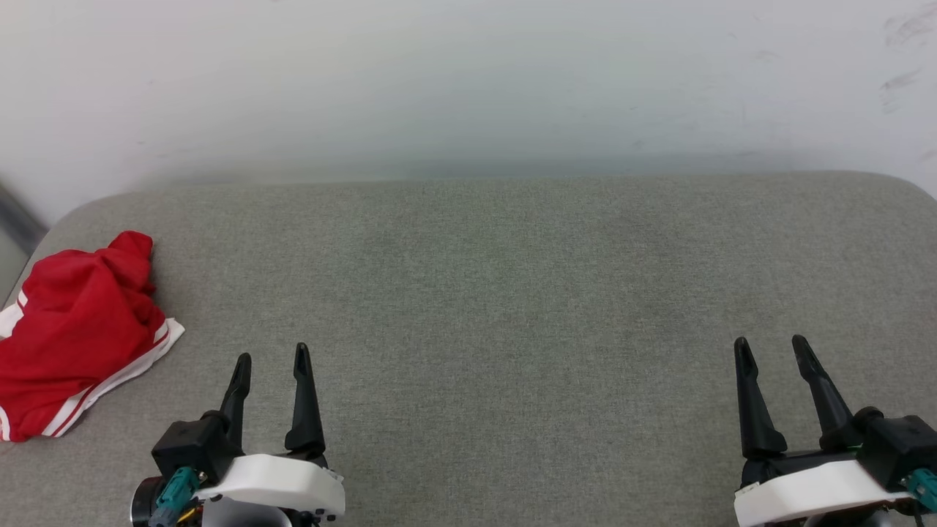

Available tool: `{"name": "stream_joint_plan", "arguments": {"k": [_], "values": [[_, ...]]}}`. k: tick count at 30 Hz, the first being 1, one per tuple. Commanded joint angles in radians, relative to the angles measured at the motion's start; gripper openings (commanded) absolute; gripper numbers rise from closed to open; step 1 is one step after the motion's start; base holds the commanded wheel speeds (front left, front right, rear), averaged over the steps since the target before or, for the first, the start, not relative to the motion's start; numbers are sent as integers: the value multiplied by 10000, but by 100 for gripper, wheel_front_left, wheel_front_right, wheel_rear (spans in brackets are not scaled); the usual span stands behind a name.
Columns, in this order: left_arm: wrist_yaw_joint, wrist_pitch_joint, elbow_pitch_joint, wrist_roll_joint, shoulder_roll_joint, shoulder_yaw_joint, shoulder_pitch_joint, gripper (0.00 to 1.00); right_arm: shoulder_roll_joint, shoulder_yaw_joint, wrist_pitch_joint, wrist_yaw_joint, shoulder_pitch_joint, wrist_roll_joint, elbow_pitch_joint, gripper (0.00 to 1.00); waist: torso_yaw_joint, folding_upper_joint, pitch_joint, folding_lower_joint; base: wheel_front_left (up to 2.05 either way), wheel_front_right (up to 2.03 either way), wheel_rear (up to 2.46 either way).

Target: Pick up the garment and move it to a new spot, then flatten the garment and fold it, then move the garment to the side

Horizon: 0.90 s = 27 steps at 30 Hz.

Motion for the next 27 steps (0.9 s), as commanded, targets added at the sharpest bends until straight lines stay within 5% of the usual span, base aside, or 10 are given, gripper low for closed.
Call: {"name": "stream_joint_plan", "arguments": {"k": [1,27], "values": [[1,-67,-98,187,19,-32,38,100,9,3,-93,0,71,-189,-102,100,-3,-1,-3,0,0,0,0],[26,-557,-16,1703,21,-141,275,100,13,-125,-562,-1,359,-975,-106,100,42,-1,-36,0,0,0,0]]}}
